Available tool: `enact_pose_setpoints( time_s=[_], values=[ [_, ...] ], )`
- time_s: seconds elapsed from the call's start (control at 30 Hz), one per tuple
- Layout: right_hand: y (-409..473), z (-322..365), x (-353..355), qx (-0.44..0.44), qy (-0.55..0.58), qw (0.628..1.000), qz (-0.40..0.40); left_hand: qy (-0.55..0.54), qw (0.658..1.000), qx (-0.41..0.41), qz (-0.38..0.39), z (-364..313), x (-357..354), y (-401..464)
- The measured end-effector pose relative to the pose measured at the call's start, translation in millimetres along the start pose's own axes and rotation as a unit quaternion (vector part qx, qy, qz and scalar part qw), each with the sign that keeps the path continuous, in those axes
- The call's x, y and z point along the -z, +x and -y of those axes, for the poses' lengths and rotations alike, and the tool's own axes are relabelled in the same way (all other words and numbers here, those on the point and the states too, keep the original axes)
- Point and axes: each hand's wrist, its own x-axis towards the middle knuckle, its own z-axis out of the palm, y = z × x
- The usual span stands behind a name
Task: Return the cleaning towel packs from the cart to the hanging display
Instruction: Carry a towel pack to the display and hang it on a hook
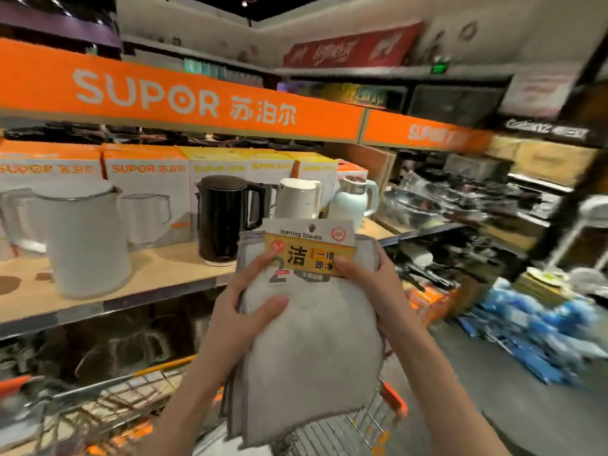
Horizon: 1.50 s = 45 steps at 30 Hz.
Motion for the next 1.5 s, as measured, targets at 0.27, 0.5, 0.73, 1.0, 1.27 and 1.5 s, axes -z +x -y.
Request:
enact_pose_setpoints(
  time_s=[0.27, 0.5, 0.73, 1.0, 1.27, 1.5],
  values=[
    [-131.3, 61.8, 99.1, 0.112, -0.292, 0.932, -0.181, -0.046, 0.993, -0.009, 0.111, -23.7, -109.9, -47.0],
    [-310.6, 97.6, 153.3, 0.130, -0.426, 0.842, -0.304, -0.128, 0.961, 0.020, 0.246, -62.7, -210.7, -156.3],
    [-530.1, 131.5, 169.7, 0.027, -0.336, 0.814, -0.473, -0.220, 0.892, 0.029, 0.393, -125.0, -288.5, -319.4],
    [-748.2, 177.0, 145.4, -0.004, -0.360, 0.629, -0.689, -0.317, 0.748, 0.068, 0.579, -204.8, -354.9, -495.5],
    [-887.7, 207.4, 94.6, 0.031, -0.283, 0.489, -0.824, -0.376, 0.606, 0.067, 0.698, -275.3, -386.7, -625.8],
    [-944.7, 220.5, 63.5, 0.084, -0.226, 0.391, -0.888, -0.401, 0.493, 0.058, 0.770, -308.3, -412.2, -688.1]
  ],
)
